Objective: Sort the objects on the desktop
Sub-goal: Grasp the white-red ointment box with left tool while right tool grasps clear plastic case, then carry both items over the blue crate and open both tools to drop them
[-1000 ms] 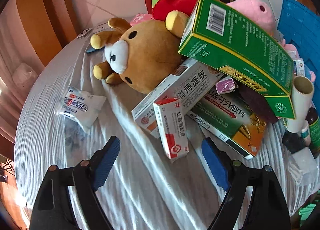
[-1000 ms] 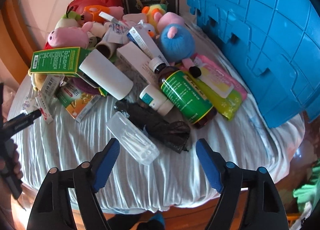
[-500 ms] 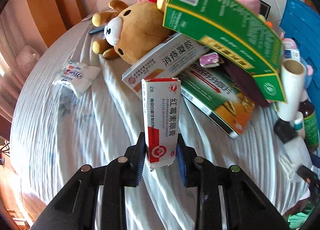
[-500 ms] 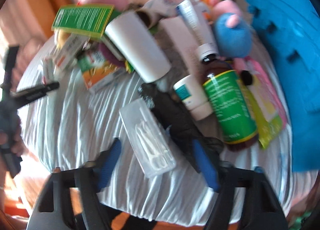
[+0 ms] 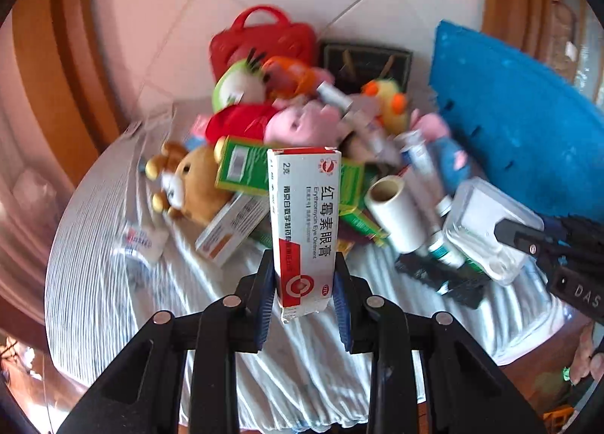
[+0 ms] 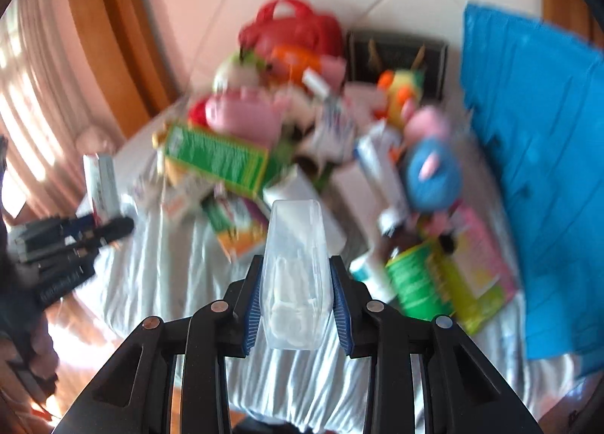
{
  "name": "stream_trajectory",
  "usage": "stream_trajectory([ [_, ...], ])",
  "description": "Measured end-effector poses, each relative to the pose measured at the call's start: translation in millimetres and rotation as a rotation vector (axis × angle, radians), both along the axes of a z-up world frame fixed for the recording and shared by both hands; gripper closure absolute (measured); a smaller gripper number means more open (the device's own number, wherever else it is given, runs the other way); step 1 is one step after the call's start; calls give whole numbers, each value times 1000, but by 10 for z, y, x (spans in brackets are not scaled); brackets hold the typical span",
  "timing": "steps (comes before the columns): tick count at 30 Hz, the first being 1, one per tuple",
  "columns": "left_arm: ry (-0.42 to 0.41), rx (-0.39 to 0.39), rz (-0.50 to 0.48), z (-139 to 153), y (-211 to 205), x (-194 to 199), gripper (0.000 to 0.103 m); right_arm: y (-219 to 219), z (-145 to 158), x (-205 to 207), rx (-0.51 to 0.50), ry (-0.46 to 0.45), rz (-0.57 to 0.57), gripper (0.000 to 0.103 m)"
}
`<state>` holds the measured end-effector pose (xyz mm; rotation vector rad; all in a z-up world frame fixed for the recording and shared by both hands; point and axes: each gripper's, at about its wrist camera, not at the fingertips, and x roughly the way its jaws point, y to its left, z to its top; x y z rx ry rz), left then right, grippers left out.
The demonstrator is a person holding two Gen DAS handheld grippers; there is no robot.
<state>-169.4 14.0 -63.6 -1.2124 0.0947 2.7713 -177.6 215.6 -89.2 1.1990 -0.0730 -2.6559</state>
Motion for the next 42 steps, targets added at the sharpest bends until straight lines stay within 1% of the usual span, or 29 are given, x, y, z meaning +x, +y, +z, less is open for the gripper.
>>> stream_trajectory([
  [5, 102, 34, -110, 490, 324, 67, 75, 226, 743, 173, 12, 153, -116, 71],
  [8, 144, 55, -165, 723, 587, 80, 75, 441, 1076, 235, 10, 215, -169, 71],
  [10, 170, 65, -196, 861, 777, 75, 75, 613, 1326, 319, 26, 259, -204, 71],
  [14, 220, 78, -255, 1160, 1348, 44, 75, 1052, 1758, 425, 73, 337, -258, 71],
  [15, 224, 84, -268, 1222, 1503, 26, 75, 1160, 1821, 439, 87, 347, -266, 71],
  [17, 227, 105, -292, 1345, 1842, -29, 75, 1483, 1964, 438, 129, 357, -286, 71],
  [20, 227, 127, -328, 1528, 2491, -110, 75, 1978, 2094, 411, 194, 347, -296, 71],
  [22, 193, 141, -355, 1630, 2980, -183, 75, 2405, 2143, 365, 247, 319, -295, 71],
  [23, 147, 151, -379, 1666, 3276, -257, 75, 2650, 2137, 311, 273, 290, -293, 71],
  [25, 53, 166, -425, 1689, 3735, -376, 76, 3083, 2086, 220, 306, 224, -291, 71],
  [26, -2, 157, -433, 1682, 4016, -460, 76, 3262, 2054, 197, 316, 191, -291, 71],
  [27, -39, 141, -439, 1658, 4227, -525, 76, 3477, 1983, 139, 322, 150, -287, 71],
  [30, -151, 61, -431, 1485, 4794, -662, 76, 4000, 1773, 37, 322, 38, -259, 71],
  [32, -213, 8, -418, 1305, 5018, -713, 76, 4229, 1639, -42, 336, -9, -241, 71],
  [35, -290, -23, -407, 1112, 5259, -721, 76, 4496, 1420, -169, 343, -69, -218, 71],
  [37, -313, -29, -405, 1052, 5343, -722, 76, 4588, 1333, -133, 342, -90, -205, 71],
  [42, -327, -48, -386, 988, 5440, -723, 75, 4833, 1251, -175, 345, -109, -192, 71],
])
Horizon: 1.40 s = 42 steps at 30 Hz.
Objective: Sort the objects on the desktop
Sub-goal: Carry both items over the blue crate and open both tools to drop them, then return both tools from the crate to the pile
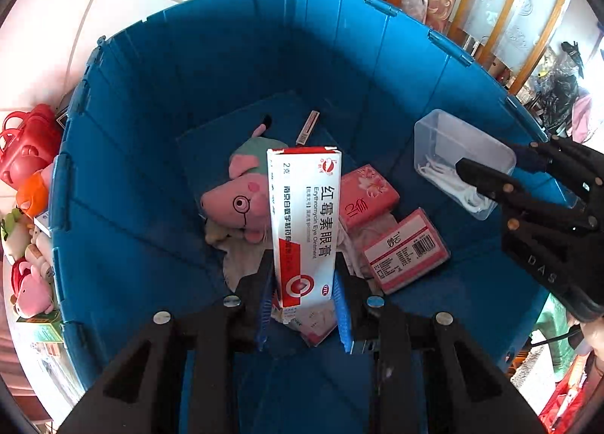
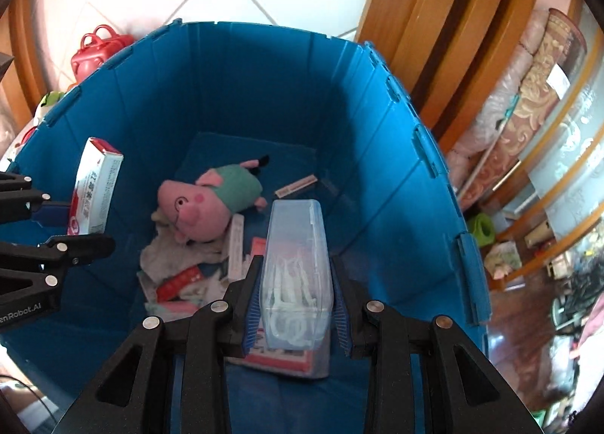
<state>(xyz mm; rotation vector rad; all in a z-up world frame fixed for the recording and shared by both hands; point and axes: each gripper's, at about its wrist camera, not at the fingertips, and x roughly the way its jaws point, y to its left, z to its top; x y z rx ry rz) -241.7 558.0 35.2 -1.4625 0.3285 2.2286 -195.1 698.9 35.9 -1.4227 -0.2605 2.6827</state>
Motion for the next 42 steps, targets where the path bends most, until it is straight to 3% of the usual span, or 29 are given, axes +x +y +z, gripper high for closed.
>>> stream_trajectory([
  [6, 44, -52, 25, -55, 4, -59, 73, 39, -16, -34, 21, -18, 20, 71],
  [7, 52, -61, 23, -59, 8, -57, 69, 35, -23, -37, 23, -20, 23, 71],
  [9, 71, -72, 22, -60, 7, -52, 43, 29, -36, -34, 27, -18, 29, 71],
  [11, 92, -62, 25, -28, -3, -34, 35, 19, -35, -31, 37, -12, 33, 70],
  [13, 111, -67, 24, -8, 7, -15, 34, 11, -29, -23, 42, -5, 33, 70],
  [15, 120, -66, 23, 32, 5, 8, 34, 7, -5, -14, 45, 3, 32, 62],
  [17, 136, -60, 26, 62, -16, 40, 34, -7, 27, 19, 47, 12, 35, 34],
  [19, 166, -57, 31, 112, -47, 85, 34, -26, 63, 52, 61, 25, 34, 16],
  [21, 193, -44, 41, 174, -101, 138, 31, -52, 108, 108, 69, 41, 35, 13],
  [23, 215, -18, 47, 241, -171, 194, 29, -78, 179, 179, 64, 67, 35, 0],
  [33, 509, 78, 152, 677, -732, 771, 29, -501, 497, 526, 72, 262, 34, 0],
  [36, 555, 93, 206, 703, -1002, 904, 27, -673, 550, 607, 4, 318, 66, 0],
  [39, 561, 118, 303, 648, -1388, 965, 14, -891, 595, 676, -84, 372, 109, 0],
  [42, 576, 127, 397, 549, -1802, 1012, 10, -1163, 605, 698, -167, 400, 172, 0],
])
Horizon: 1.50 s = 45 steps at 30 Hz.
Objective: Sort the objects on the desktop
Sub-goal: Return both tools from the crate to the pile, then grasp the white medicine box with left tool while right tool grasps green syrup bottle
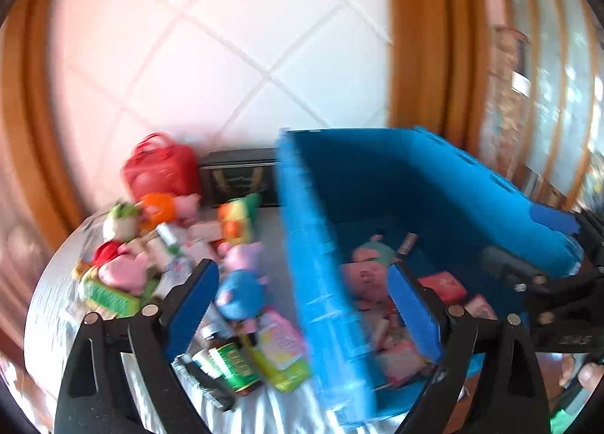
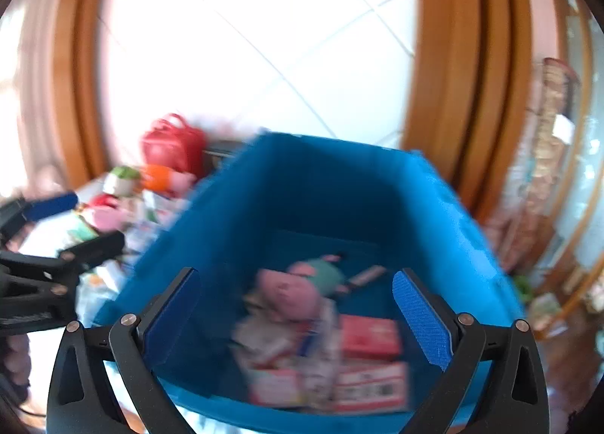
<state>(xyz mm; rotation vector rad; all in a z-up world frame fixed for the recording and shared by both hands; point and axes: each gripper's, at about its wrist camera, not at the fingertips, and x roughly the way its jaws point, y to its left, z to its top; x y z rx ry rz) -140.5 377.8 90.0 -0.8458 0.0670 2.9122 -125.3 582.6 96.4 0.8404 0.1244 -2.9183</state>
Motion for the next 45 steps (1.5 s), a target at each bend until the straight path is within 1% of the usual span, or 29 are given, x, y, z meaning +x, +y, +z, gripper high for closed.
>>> stream_trajectory([
  [2, 3, -3, 50, -63, -259, -4, 6, -191, -12, -27, -23, 5, 38, 0],
  [7, 7, -19, 163, -301, -999, -40, 6, -741, -45, -104, -54, 13, 118, 0],
  [10, -16, -45, 214, -484, -1429, -20, 6, -1060, -72, -138, -74, 18, 140, 0],
  [13, -61, -41, 243, -696, -1947, -57, 6, -1381, -94, -189, -103, 20, 161, 0],
  [16, -144, -28, 261, -966, -2529, -146, 6, -1727, -167, -263, -101, 8, 157, 0],
  [18, -200, -36, 262, -1133, -2854, -217, 6, -1948, -242, -309, -103, -5, 161, 0],
  [21, -265, -40, 289, -1404, -3363, -286, 6, -2265, -423, -443, -109, -50, 162, 0],
  [24, -337, -7, 307, -1655, -3867, -362, 6, -2526, -664, -591, -132, -119, 153, 0],
  [27, -360, -1, 315, -1865, -4285, -470, 6, -2696, -920, -722, -129, -173, 107, 0],
  [29, -363, -6, 298, -1990, -4477, -565, 6, -2781, -1164, -809, -118, -221, 64, 0],
  [31, -364, -28, 275, -2143, -4618, -726, 6, -2810, -1390, -887, -109, -276, 20, 0],
  [33, -368, -49, 248, -2287, -4684, -880, 6, -2810, -1683, -953, -109, -343, -32, 0],
  [37, -379, -57, 167, -2584, -4707, -1228, 6, -2748, -2103, -986, -92, -440, -129, 0],
  [39, -386, -69, 130, -2723, -4665, -1403, 6, -2696, -2269, -980, -87, -478, -168, 0],
  [41, -382, -78, 112, -2830, -4621, -1558, 6, -2642, -2391, -965, -92, -509, -193, 0],
  [45, -407, -88, 85, -2992, -4509, -1850, 6, -2612, -2523, -966, -66, -552, -230, 0],
])
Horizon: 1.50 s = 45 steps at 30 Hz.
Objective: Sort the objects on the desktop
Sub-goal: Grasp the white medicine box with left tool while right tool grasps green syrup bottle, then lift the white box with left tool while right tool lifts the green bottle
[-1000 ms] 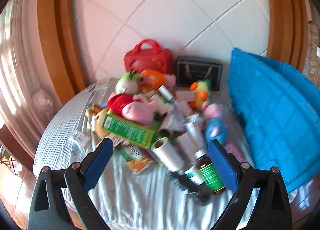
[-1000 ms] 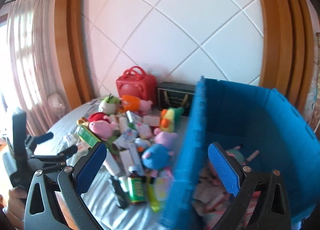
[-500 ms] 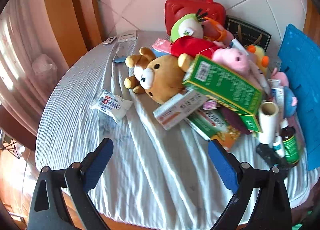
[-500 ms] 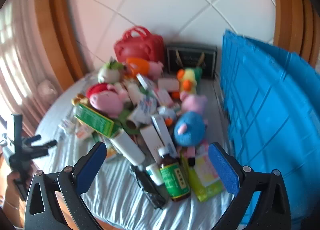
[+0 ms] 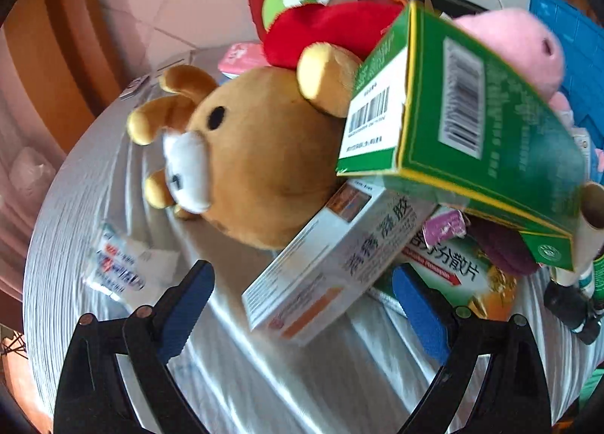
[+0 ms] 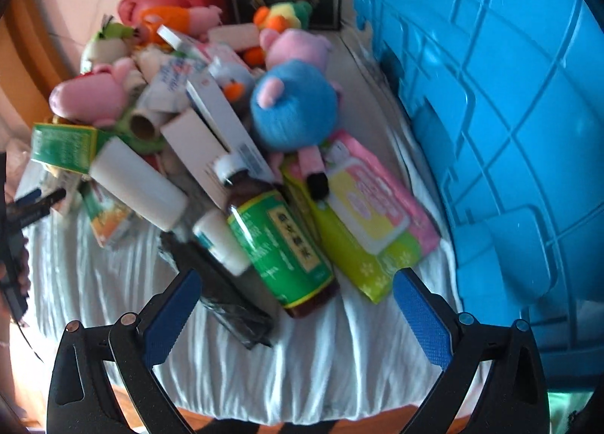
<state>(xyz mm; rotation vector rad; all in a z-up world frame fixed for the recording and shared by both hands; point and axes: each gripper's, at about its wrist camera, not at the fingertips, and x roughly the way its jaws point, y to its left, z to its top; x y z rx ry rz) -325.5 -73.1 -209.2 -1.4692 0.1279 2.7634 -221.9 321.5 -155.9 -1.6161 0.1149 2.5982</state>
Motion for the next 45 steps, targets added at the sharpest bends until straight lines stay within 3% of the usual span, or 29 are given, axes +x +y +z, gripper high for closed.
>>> stream_trajectory([
  [5, -70, 11, -5, -226, 147, -245, 6, 0, -65, -29, 14, -14, -15, 0],
  [7, -98, 97, 21, -237, 115, -263, 21, -17, -86, -45, 7, -8, -13, 0],
  [8, -120, 171, 29, -219, 76, -250, 48, -26, -102, -57, 2, -7, -10, 0],
  [11, -141, 218, 77, -150, 5, -138, 67, -63, -168, -119, -16, -10, 6, 0],
  [18, -137, 107, 183, -69, -76, 541, 71, -144, -233, -338, -7, 5, 61, 0],
  [23, -188, 76, 253, -149, -187, 808, 71, -162, -330, -505, 5, -21, 105, 0],
  [28, -190, 100, 345, -150, -383, 908, 71, -126, -476, -537, -12, -69, 105, 1],
  [30, -171, 92, 354, -84, -390, 948, 71, -136, -519, -521, 5, -80, 115, 12],
  [32, -145, 76, 356, 12, -357, 987, 71, -162, -563, -507, 26, -90, 133, 30],
  [36, -106, 83, 351, 195, -267, 1038, 71, -188, -561, -533, 12, -77, 142, 42],
  [41, -38, 81, 301, 530, -175, 1069, 71, -264, -451, -529, 19, -51, 150, 44],
  [45, 11, 93, 265, 740, -161, 1065, 71, -302, -100, -409, -10, 45, 142, 46],
])
